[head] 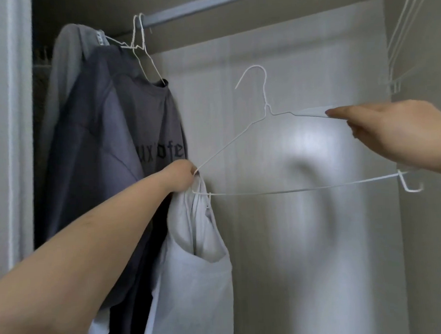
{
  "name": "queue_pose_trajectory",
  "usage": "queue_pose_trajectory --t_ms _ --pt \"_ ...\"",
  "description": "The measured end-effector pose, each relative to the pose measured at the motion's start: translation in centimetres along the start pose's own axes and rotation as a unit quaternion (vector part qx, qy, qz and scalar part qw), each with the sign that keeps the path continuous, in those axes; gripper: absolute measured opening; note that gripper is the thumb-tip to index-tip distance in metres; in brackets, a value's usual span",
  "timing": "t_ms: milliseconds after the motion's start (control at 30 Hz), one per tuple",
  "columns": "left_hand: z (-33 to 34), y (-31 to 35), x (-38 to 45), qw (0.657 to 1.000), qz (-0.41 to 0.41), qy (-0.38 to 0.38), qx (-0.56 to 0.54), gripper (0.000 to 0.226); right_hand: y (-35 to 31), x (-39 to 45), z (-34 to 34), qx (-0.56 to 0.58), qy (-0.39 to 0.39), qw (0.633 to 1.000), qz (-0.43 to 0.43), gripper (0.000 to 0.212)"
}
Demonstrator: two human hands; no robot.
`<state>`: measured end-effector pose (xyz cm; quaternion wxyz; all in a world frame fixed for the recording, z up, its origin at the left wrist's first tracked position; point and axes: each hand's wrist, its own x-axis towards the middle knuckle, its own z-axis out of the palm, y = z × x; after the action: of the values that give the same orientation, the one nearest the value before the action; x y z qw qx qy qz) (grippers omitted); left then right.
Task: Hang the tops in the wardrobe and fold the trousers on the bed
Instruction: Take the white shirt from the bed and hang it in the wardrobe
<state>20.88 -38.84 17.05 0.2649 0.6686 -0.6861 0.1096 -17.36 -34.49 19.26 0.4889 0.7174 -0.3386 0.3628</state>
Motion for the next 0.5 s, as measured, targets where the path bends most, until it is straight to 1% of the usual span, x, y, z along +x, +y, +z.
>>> queue_pose_trajectory --t_ms 167,233,300,400,500 --pt "0.5 1.3 -0.2 0.997 -0.003 -0.003 -0.072 0.036 -1.3 -0.2 0.0 0.019 -0.036 0.999 -0.018 0.05" --pt "0.6 2.3 -0.5 0.993 0.003 -0.002 -0.121 0.038 -2.1 -0.5 0.2 0.025 -0.051 0.998 -0.026 0.05" --pt "0.6 3.8 -0.9 0.983 0.025 0.008 -0.18 0.04 -2.9 -0.8 0.5 0.025 -0.056 0.997 -0.051 0.05" --pt "0.6 6.5 -1.4 0.954 0.064 0.013 -0.294 0.034 -4.0 -0.9 1.7 0.016 -0.075 0.995 -0.063 0.051" --pt "0.5 8.2 -1.5 0.915 0.073 0.012 -0.396 0.027 -4.9 -1.5 2.9 0.015 -0.087 0.994 -0.057 0.051"
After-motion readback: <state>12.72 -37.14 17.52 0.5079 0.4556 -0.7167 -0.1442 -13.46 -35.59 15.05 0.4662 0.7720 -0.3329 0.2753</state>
